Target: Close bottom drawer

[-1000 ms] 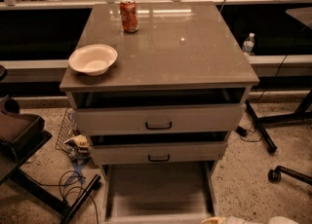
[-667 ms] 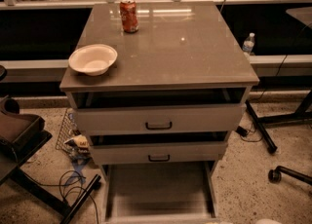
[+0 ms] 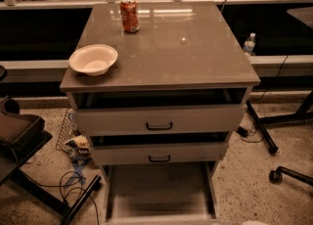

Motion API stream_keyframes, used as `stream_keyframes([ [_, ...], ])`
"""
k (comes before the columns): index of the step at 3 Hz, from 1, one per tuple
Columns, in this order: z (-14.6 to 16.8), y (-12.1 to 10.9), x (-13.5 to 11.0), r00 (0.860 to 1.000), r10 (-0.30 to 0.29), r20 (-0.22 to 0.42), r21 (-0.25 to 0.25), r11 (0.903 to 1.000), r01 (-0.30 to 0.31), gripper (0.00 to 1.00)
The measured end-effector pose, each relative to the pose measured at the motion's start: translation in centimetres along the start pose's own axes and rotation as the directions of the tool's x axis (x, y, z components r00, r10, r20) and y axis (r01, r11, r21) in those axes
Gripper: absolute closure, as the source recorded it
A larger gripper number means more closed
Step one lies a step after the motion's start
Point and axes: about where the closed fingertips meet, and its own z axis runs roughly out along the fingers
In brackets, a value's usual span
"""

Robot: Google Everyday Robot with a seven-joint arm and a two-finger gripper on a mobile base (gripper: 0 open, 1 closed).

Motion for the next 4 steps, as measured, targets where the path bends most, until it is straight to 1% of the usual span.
stream_keyframes([
  [1,0.0,0.0,0.1,1.0,0.002,0.0,0.002,1.0,-0.002,1.0],
  [2,1.0,0.1,0.1,1.0,0.009,0.016,-0.014,0.9999,-0.009,1.0],
  [3,4.0,-0.2,1.1,0.999,0.019,0.041,-0.05,0.9986,-0.016,1.0],
  [4,7.8,-0.3,2.8,0.997,0.05,0.064,-0.084,0.9955,-0.044,1.0],
])
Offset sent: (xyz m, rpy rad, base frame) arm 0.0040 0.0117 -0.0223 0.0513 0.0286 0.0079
